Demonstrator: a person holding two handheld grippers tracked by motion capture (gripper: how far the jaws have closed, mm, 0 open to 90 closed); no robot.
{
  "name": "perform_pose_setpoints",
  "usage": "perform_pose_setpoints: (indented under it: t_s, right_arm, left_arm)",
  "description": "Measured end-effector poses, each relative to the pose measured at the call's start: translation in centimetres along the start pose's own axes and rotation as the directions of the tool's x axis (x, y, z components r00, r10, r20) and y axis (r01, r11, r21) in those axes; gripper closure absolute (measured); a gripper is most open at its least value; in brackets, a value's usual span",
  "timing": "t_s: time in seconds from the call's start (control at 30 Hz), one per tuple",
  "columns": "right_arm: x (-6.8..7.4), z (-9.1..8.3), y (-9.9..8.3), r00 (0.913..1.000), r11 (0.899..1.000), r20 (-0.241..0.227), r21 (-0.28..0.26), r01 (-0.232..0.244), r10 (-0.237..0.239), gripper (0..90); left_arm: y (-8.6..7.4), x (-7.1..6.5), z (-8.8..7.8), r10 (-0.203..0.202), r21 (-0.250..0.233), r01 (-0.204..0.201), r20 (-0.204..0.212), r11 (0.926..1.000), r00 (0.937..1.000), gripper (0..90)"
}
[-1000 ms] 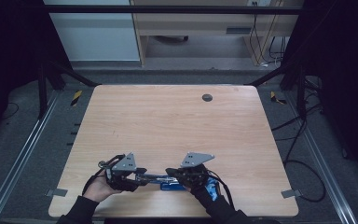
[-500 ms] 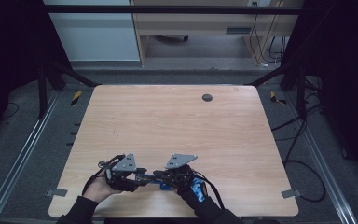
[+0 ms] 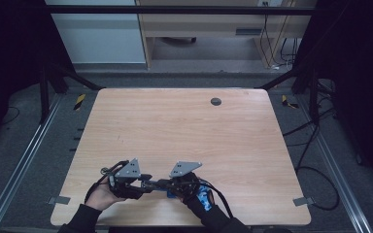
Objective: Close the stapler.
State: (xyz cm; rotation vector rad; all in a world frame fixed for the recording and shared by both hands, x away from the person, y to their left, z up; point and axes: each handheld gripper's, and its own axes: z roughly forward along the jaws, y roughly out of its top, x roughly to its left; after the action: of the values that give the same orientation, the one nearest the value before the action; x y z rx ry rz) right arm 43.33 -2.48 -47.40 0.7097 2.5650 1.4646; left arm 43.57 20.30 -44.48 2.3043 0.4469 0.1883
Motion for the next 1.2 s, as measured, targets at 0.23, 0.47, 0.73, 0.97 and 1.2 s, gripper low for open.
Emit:
perform_pose_setpoints:
  t_s: [0.23,0.47,0.73,0.97,1.2]
  right_arm:
    - [-0.1,0.0,0.0,1.0,1.0,-0.002,0.001,0.0,0.0,90.0]
    - [-0.1,-0.1,0.0,1.0,1.0,-0.002,0.003,-0.004,0.004,90.0]
    - [-0.1,-0.2,0.0,1.0,1.0,-0.004,0.002,-0.005,0.005,90.0]
    - [-0.2,-0.5,0.0,0.9999,1.0,-0.004,-0.005,-0.01,0.01,90.0]
    - [-0.2,-0.7,0.0,0.9999,1.0,-0.002,-0.006,-0.014,0.014,90.0]
  left_arm:
    - [-0.1,0.7,-2.3,-0.048,-0.099,0.043,-0.052,0.9941,0.9975,55.5]
    - [-0.7,1.5,-3.2,-0.129,-0.164,0.1,-0.175,0.9814,0.9761,56.8]
    - [-1.9,1.9,-2.6,-0.219,-0.184,0.17,-0.3,0.9682,0.9284,65.5]
    - [-2.7,1.5,-2.2,-0.242,-0.19,0.183,-0.354,0.9644,0.9034,71.0]
    - [-3.4,1.3,-2.1,-0.274,-0.194,0.211,-0.404,0.9582,0.8726,73.3]
